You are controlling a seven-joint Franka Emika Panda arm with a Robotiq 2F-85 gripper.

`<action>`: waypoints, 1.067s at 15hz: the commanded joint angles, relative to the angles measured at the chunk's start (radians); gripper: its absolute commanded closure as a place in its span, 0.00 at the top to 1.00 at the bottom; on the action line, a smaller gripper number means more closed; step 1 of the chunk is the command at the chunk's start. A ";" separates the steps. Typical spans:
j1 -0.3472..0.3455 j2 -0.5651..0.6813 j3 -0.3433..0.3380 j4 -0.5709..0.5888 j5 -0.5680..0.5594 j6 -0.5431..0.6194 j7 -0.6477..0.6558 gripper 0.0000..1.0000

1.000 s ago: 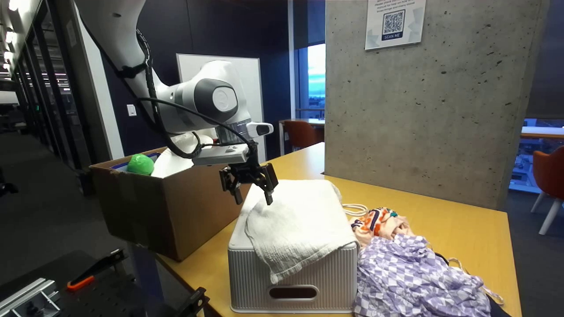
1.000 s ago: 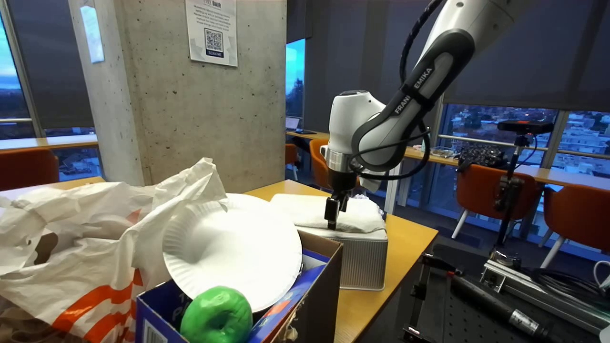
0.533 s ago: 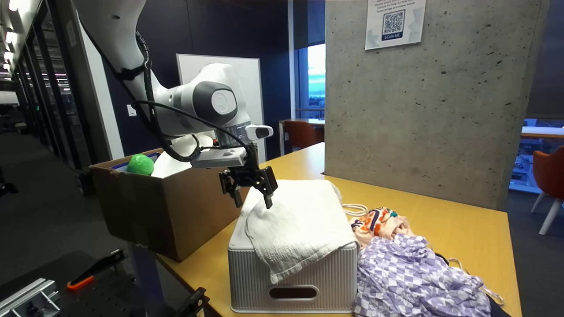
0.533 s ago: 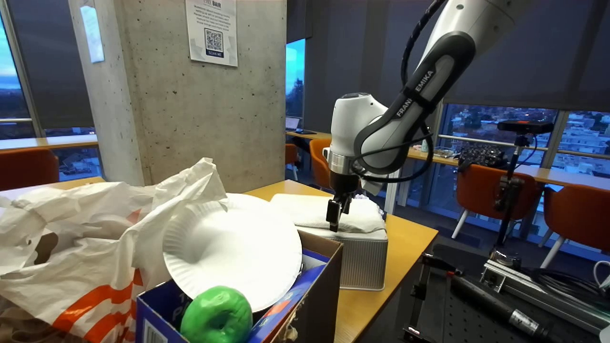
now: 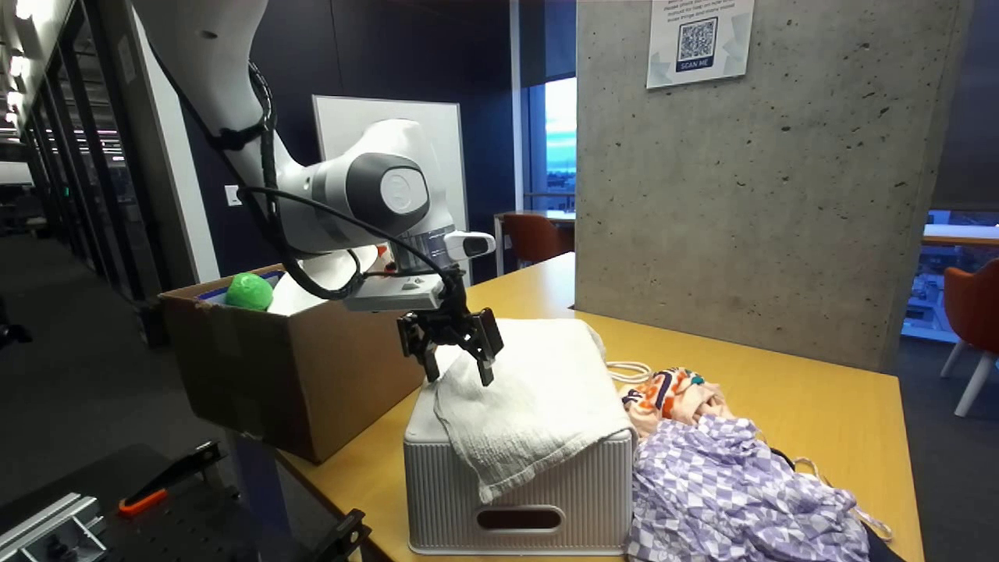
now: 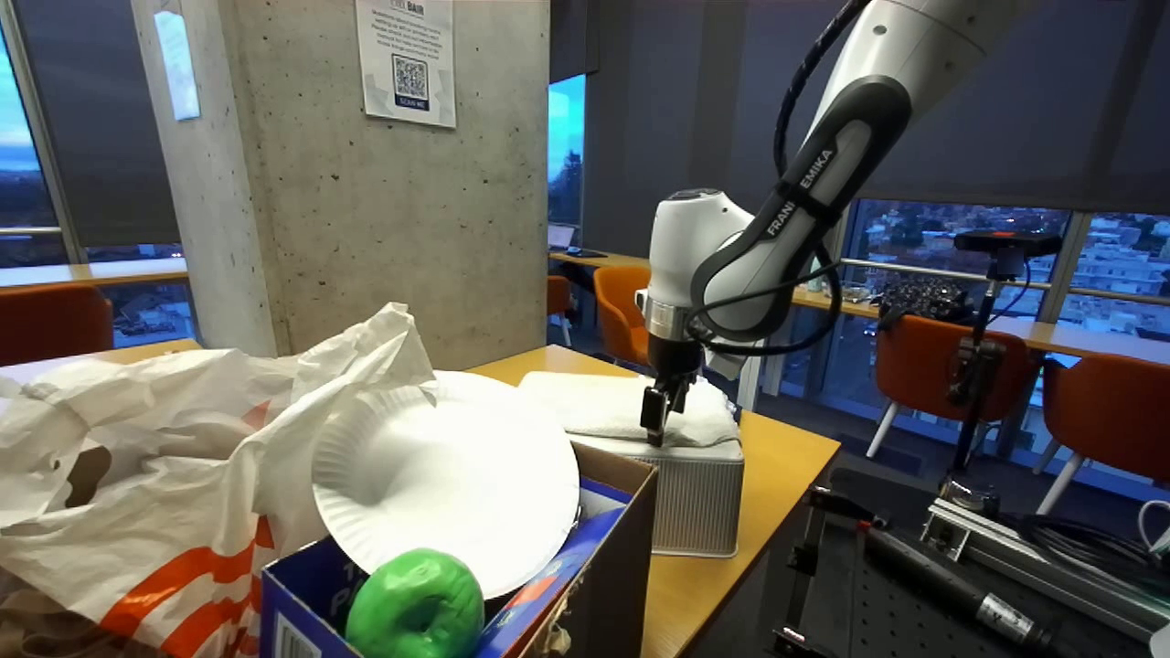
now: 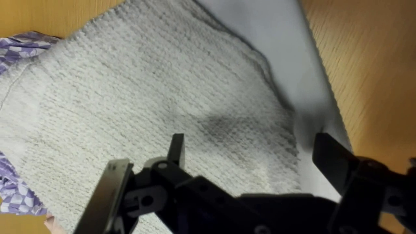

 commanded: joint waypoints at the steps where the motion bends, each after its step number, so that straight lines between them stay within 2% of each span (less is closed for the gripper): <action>1: 0.016 0.009 -0.022 0.001 0.005 0.041 0.014 0.97; 4: 0.018 0.009 -0.028 0.006 0.002 0.046 0.012 0.68; 12: 0.045 0.005 -0.030 0.022 -0.009 0.043 0.020 0.08; 13: 0.053 0.004 -0.030 0.024 -0.012 0.040 0.022 0.02; 16: 0.079 0.005 -0.027 0.037 -0.018 0.033 0.029 0.00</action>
